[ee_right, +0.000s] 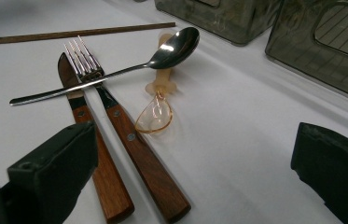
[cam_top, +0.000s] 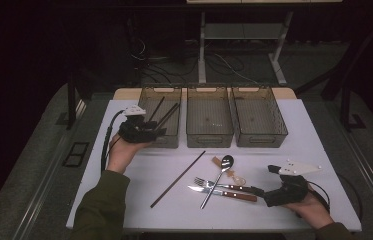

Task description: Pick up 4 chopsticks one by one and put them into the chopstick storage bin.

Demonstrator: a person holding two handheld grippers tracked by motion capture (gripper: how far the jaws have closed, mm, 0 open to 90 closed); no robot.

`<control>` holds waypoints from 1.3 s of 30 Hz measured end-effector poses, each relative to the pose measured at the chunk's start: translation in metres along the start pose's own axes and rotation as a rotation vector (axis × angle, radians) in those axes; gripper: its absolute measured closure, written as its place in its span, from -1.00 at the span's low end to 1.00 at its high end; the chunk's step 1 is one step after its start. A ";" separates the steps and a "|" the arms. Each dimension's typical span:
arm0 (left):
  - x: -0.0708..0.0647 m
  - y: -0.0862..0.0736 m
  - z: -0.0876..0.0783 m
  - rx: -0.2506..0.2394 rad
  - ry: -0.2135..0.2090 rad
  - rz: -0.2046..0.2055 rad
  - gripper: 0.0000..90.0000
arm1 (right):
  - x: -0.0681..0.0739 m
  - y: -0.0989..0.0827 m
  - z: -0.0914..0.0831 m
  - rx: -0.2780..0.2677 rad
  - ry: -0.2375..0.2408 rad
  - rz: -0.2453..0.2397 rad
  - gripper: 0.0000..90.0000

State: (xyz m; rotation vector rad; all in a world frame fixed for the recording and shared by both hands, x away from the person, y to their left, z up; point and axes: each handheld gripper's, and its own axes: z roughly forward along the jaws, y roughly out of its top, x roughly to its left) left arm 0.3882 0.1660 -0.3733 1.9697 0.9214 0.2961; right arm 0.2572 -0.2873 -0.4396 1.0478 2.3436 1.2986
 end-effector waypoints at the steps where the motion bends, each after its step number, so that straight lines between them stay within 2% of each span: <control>1: -0.003 -0.002 -0.001 0.005 0.000 0.010 -0.01 | 0.000 0.000 0.000 0.000 0.000 0.000 -0.98; 11: -0.030 -0.020 -0.010 0.020 -0.030 0.036 -0.14 | 0.000 0.000 0.000 0.001 -0.002 0.001 -0.98; 23: -0.057 -0.053 -0.011 0.022 -0.044 0.047 -0.15 | 0.000 0.000 0.000 0.001 -0.003 0.000 -0.98; 32: -0.071 -0.076 -0.010 0.045 -0.060 0.047 0.15 | 0.001 0.000 0.000 -0.003 -0.005 -0.003 -0.98; 33: -0.072 -0.077 -0.010 0.045 -0.062 0.041 0.26 | 0.001 0.000 0.000 -0.003 -0.005 -0.003 -0.98; 39: -0.077 -0.081 -0.004 0.077 -0.077 0.035 0.44 | 0.001 0.000 0.000 -0.002 -0.004 -0.008 -0.98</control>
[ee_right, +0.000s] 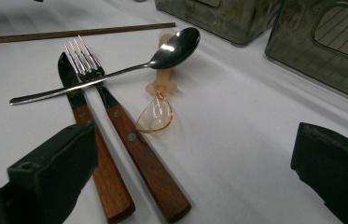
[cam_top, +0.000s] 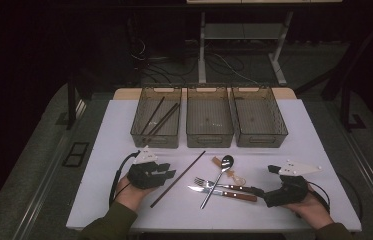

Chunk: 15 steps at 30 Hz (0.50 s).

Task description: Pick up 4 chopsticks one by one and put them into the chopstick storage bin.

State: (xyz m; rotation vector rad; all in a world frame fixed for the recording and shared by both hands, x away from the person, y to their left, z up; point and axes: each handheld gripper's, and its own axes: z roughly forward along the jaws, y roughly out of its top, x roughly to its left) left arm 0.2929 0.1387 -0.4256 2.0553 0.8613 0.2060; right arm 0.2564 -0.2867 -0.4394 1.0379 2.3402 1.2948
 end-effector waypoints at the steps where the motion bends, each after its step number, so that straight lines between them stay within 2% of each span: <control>1: 0.000 0.000 0.002 0.011 -0.008 -0.006 0.48 | 0.000 0.000 0.000 0.001 0.000 0.000 -0.98; 7: -0.002 -0.002 0.010 0.063 -0.040 -0.002 0.66 | 0.000 0.000 0.000 0.003 -0.003 -0.001 -0.98; 11: -0.003 -0.003 0.014 0.079 -0.057 -0.010 0.68 | 0.000 0.000 0.000 0.003 -0.003 -0.001 -0.98; 15: -0.005 -0.003 0.020 0.102 -0.055 0.005 0.70 | 0.000 0.000 0.000 0.003 -0.002 -0.001 -0.98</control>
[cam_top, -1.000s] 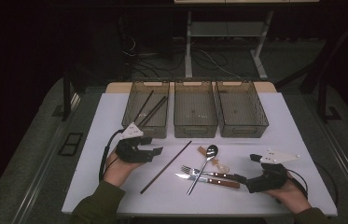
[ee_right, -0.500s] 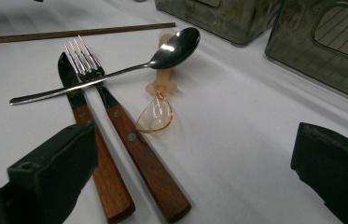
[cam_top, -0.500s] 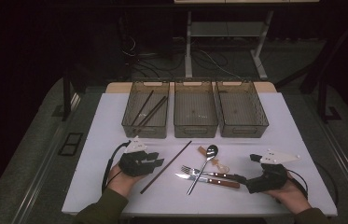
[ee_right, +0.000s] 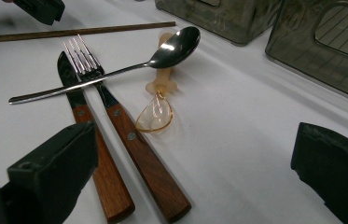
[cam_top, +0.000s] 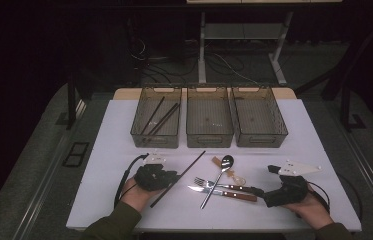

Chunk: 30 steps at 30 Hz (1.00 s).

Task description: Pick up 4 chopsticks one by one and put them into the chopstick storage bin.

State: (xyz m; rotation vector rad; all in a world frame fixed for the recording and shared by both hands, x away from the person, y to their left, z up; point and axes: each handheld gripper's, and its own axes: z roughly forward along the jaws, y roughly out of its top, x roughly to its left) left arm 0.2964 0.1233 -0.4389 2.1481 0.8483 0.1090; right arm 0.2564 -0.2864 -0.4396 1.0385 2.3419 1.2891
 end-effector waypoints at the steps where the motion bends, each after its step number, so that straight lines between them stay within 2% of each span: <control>1: 0.000 0.000 0.001 0.008 -0.001 0.005 0.70 | 0.000 0.000 0.000 0.000 0.000 0.000 -0.98; 7: -0.001 0.000 0.006 0.031 0.020 0.010 0.72 | 0.000 0.000 0.000 0.000 -0.002 -0.001 -0.98; 12: -0.001 -0.001 0.009 0.063 0.037 0.040 0.72 | 0.000 0.000 0.000 0.002 -0.002 0.000 -0.98; 16: -0.003 -0.002 0.010 0.061 0.051 0.044 0.78 | 0.000 0.000 0.000 0.001 -0.002 0.001 -0.98; 17: -0.003 -0.001 0.010 0.063 0.056 0.064 0.78 | 0.000 0.000 0.000 0.000 -0.003 0.000 -0.98; 20: -0.005 -0.001 0.010 0.070 0.072 0.087 0.82 | 0.000 0.000 0.000 0.002 -0.003 0.001 -0.98; 24: -0.006 0.000 0.011 0.077 0.080 0.086 0.84 | 0.000 0.000 0.000 0.002 -0.003 0.002 -0.98; 28: -0.009 0.001 0.011 0.084 0.097 0.104 0.84 | 0.000 0.000 0.000 0.002 -0.003 0.001 -0.98; 30: -0.010 0.001 0.012 0.085 0.103 0.094 0.84 | 0.000 0.000 0.000 0.003 -0.003 0.001 -0.98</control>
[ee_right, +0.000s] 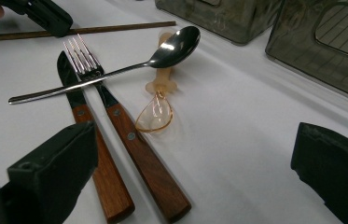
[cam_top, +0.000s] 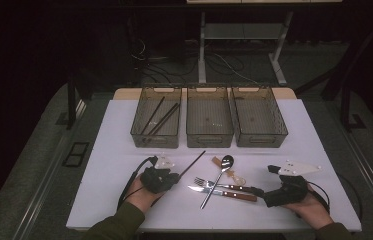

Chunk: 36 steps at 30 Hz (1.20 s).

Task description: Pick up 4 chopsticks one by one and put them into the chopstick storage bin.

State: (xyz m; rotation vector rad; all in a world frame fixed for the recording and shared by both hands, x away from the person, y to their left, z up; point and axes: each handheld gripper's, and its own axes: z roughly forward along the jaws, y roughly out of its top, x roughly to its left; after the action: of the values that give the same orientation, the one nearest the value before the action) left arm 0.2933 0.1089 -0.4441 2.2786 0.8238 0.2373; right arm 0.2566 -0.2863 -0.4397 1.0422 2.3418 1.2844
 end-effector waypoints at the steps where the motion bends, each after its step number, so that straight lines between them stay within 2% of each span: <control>1: 0.001 0.000 0.000 0.001 -0.001 0.007 0.83 | 0.000 0.000 0.000 0.000 0.000 0.000 -0.98; 4: -0.001 0.000 0.000 0.000 0.005 0.002 0.83 | 0.000 0.000 0.000 0.001 0.001 0.001 -0.98; 9: -0.002 0.002 0.000 0.016 0.023 0.026 0.85 | 0.000 0.000 0.000 0.001 0.000 0.001 -0.98; 17: -0.004 0.004 0.000 0.018 0.042 0.031 0.88 | 0.000 0.000 0.000 -0.003 0.002 0.000 -0.98; 36: 0.006 0.005 -0.018 -0.043 -0.021 0.006 0.88 | 0.000 0.000 0.000 -0.003 0.005 -0.001 -0.98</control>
State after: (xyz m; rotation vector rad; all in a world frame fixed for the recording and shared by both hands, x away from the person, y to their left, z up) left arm 0.2936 0.1199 -0.4281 2.2397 0.7938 0.2309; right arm 0.2563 -0.2865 -0.4394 1.0376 2.3430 1.2908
